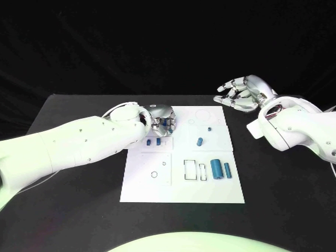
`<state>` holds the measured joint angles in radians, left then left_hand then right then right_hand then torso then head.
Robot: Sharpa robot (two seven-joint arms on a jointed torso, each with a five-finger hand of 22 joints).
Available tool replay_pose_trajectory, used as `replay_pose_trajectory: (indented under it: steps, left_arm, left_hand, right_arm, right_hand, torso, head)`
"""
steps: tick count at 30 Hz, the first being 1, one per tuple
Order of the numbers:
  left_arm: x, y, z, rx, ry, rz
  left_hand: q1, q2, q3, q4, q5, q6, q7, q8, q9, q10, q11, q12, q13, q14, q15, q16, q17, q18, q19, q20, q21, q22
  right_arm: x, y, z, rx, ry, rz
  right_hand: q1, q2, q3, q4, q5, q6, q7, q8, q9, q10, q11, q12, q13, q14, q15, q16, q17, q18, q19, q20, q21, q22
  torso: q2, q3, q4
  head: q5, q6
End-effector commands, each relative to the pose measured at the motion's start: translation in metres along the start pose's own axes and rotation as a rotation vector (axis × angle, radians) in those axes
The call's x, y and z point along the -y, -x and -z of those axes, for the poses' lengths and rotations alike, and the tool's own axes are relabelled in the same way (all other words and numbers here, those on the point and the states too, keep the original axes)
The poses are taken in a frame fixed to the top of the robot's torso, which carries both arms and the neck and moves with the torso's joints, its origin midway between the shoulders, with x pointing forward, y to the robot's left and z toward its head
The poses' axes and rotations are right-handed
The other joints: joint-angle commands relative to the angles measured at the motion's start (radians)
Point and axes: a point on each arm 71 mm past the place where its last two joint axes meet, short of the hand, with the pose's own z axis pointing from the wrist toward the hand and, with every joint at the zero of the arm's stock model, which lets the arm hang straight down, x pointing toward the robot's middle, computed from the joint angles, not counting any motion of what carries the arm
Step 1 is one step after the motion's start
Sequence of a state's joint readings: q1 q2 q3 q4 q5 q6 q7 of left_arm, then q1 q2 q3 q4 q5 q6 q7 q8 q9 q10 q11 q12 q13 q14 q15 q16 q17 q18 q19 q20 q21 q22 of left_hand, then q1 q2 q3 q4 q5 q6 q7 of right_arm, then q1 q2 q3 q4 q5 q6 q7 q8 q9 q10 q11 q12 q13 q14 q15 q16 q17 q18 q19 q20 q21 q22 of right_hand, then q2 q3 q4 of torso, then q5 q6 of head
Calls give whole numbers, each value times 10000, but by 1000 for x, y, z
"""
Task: Assemble the parts on the task board
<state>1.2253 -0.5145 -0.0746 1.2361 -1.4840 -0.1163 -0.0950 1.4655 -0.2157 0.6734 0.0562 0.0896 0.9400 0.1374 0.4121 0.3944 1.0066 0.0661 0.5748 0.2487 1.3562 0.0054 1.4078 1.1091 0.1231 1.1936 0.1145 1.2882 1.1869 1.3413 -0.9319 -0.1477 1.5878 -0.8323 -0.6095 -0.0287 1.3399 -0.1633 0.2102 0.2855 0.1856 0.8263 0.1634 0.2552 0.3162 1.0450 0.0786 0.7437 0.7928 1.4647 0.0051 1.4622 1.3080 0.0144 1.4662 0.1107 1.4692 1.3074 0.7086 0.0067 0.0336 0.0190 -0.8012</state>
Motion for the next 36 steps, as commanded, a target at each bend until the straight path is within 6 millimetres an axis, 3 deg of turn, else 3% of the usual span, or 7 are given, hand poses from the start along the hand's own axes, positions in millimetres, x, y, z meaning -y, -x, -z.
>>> replay_pose_trajectory:
  steps: [1, 15, 22, 36]
  left_arm:
    - [3, 6, 5, 356, -314, 668]
    - [-21, 27, 35, 478, 123, 1570]
    - [-39, 26, 42, 286, 577, 1613]
    - [-51, 15, 42, -134, 975, 1479]
  left_hand:
    - [-84, 37, 3, -63, 42, 97, 1, -37, 10, 82, 23, -84, -12, 92, -2, 47, 7, -151, 36, -6, 52, 15]
    - [-228, -5, -22, -59, 42, 150, 5, -136, 0, 126, 43, -250, -61, 113, 13, 55, -10, -157, 39, 0, 60, 31]
    - [-254, -10, -26, -55, 38, 165, 2, -152, 0, 142, 42, -280, -69, 105, 16, 49, -30, -152, 17, 3, 44, 13]
    - [-271, -14, -29, -54, 34, 177, 0, -164, -1, 155, 42, -303, -75, 96, 16, 43, -50, -147, -3, 4, 29, -3]
  right_arm:
    - [-1, -1, 0, -57, 178, 32]
    - [1, 1, 1, -53, 99, 50]
    - [2, 2, 1, -52, 69, 56]
    - [2, 1, 1, -61, 72, 54]
  right_hand:
    - [-105, -45, 55, 31, 46, 43, -10, 73, -8, 15, -26, -41, -23, 525, -69, -54, 447, 119, 570, -98, -56, 1936]
    - [-105, -45, 55, 31, 46, 43, -10, 73, -8, 15, -26, -41, -23, 525, -69, -54, 447, 119, 570, -98, -56, 1936]
    - [-113, -46, 58, 27, 47, 44, -12, 78, -9, 23, -28, -47, -37, 526, -70, -54, 450, 118, 573, -99, -51, 1940]
    - [-113, -46, 58, 27, 47, 44, -12, 78, -9, 23, -28, -47, -37, 526, -70, -54, 450, 118, 573, -99, -51, 1940]
  torso:
    - [-12, -1, 5]
    - [-53, 11, 43]
    - [-25, -9, 35]
    - [-12, 1, 16]
  head:
    - [11, 29]
    - [52, 64]
    - [78, 80]
    - [130, 59]
